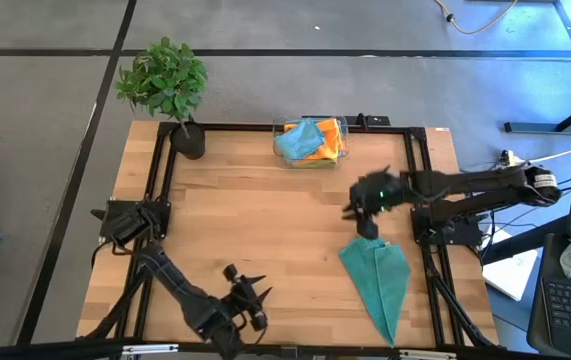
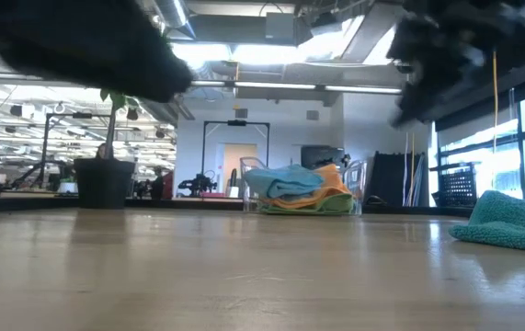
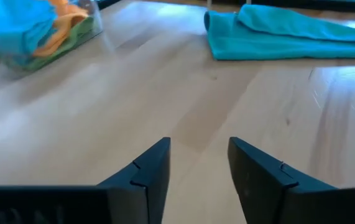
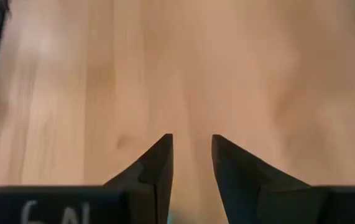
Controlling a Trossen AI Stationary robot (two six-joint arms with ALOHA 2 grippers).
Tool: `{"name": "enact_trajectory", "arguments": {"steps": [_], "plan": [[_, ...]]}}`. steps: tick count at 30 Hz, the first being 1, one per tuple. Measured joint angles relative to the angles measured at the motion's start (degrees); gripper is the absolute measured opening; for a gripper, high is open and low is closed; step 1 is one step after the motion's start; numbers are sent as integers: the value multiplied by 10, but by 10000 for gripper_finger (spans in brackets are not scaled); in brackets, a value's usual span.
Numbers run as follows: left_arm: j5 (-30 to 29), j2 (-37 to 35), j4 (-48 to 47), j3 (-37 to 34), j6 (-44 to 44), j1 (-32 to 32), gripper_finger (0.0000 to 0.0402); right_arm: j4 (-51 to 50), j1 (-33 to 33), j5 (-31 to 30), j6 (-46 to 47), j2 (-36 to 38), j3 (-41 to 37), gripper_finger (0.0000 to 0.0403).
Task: Fold microfiber towels
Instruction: Fold the blue microfiber towel
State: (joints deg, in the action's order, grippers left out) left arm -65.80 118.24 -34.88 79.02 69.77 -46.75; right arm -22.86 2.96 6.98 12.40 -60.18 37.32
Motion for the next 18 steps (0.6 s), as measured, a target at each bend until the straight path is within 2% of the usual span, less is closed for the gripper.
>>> {"name": "enact_trajectory", "arguments": {"steps": [5,11,14,18], "plan": [[49,0,111,2,-185,61,153,-36,-76,-5,118,5,-66,113],[200,0,204,44,-417,161,153,-65,-122,-24,126,3,-101,113],[299,-1,221,79,-503,213,153,-61,-134,-24,92,4,-101,113],[487,-2,223,119,-587,281,153,-68,-135,-18,20,3,-95,115]]}}
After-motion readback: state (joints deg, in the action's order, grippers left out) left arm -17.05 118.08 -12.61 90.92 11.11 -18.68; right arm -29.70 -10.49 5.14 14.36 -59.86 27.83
